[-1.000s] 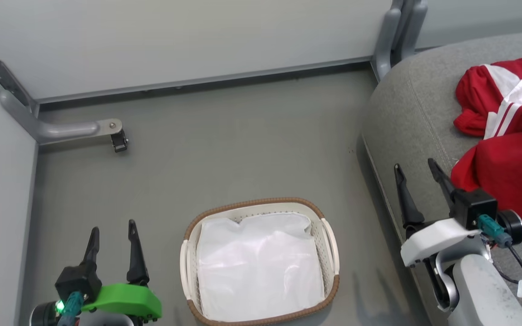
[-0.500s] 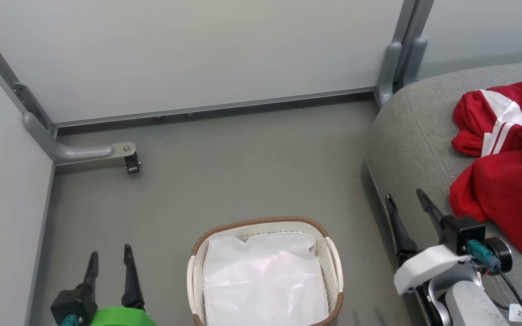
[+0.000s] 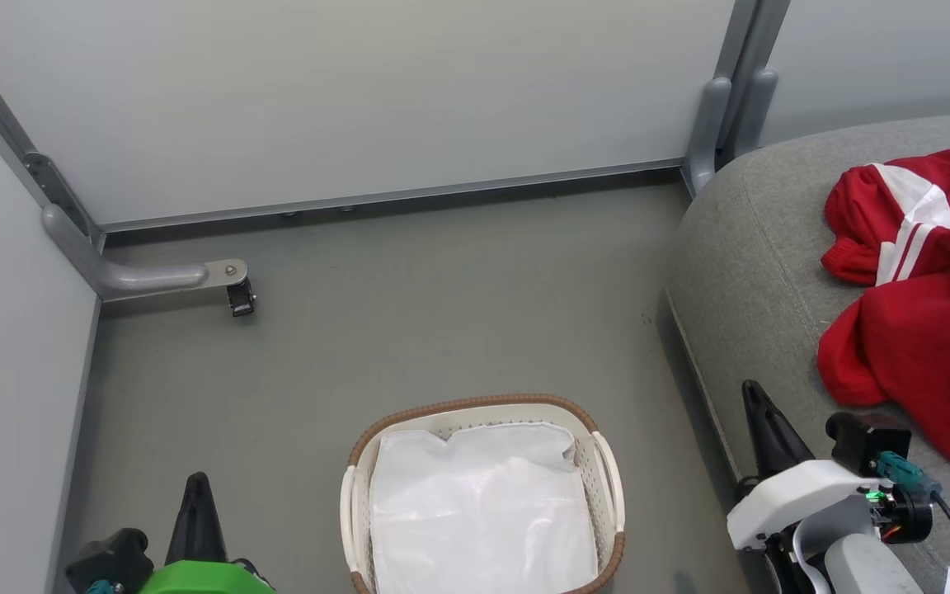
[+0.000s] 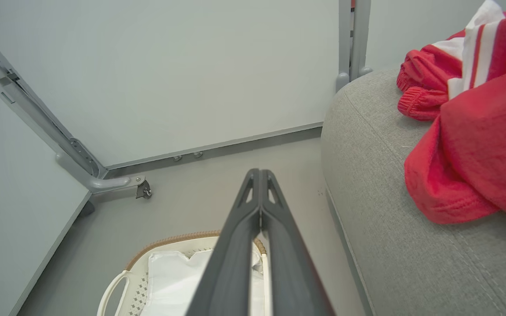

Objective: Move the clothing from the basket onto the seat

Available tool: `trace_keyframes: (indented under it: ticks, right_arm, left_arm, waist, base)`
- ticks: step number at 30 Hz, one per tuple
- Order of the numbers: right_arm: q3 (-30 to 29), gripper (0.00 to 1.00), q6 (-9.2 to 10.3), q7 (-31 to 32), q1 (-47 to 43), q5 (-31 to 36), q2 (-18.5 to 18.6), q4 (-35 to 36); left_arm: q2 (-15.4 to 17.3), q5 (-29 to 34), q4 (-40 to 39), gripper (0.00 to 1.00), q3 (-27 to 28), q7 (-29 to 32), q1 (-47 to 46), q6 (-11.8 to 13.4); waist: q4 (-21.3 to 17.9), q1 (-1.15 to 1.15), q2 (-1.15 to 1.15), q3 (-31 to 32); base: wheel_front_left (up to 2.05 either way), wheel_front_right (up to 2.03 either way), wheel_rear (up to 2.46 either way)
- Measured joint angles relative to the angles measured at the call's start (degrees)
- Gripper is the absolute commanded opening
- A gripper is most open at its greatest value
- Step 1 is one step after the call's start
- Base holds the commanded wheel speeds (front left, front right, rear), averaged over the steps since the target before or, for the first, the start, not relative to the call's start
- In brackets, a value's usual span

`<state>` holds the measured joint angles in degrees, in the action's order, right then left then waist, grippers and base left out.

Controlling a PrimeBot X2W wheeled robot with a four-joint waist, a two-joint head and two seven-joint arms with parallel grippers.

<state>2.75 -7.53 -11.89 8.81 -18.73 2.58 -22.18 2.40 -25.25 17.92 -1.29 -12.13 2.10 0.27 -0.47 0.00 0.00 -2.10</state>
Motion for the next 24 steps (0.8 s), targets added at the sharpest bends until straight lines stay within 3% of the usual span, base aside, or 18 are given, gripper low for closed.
trace_keyframes:
  ticks: [24]
  right_arm:
    - [-2.8, 0.0, 0.01, 5.7, -0.8, -23.3, 0.0, 2.7]
  left_arm:
    - [0.0, -21.2, -1.2, 0.0, 2.5, 5.9, -2.1, -2.4]
  waist:
    - [0.1, 0.0, 0.0, 0.4]
  base:
    - [0.0, 0.0, 0.0]
